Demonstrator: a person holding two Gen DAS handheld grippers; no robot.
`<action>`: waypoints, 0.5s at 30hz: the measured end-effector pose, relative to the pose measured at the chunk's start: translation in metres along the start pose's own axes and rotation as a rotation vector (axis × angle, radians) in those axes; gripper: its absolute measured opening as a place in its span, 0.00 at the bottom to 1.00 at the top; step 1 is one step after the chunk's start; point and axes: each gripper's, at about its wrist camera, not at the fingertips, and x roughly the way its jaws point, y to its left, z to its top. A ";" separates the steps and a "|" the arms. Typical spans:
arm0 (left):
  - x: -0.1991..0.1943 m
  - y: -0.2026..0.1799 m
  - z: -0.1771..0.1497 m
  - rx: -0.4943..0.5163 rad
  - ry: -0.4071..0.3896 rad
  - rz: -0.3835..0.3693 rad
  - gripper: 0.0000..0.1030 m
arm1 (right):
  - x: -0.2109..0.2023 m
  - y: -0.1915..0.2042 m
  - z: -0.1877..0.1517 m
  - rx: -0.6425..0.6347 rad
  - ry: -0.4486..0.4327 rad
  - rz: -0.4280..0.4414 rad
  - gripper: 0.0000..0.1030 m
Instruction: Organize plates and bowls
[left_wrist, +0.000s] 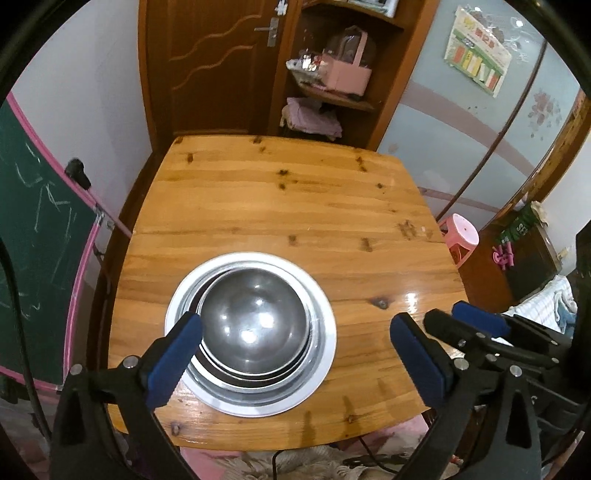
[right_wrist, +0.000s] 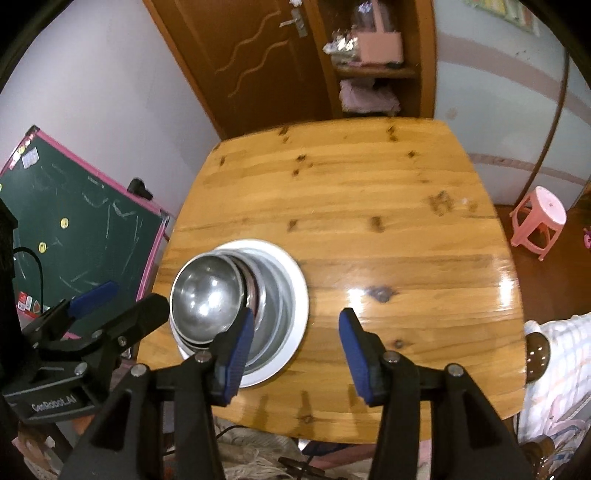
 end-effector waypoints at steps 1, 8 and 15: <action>-0.003 -0.003 0.000 0.004 -0.009 0.005 0.98 | -0.005 -0.002 0.000 0.001 -0.015 -0.008 0.46; -0.019 -0.031 0.000 0.045 -0.076 0.061 0.98 | -0.031 -0.016 0.000 0.023 -0.107 -0.037 0.47; -0.026 -0.043 0.001 0.034 -0.104 0.102 0.98 | -0.045 -0.020 -0.001 0.021 -0.156 -0.048 0.47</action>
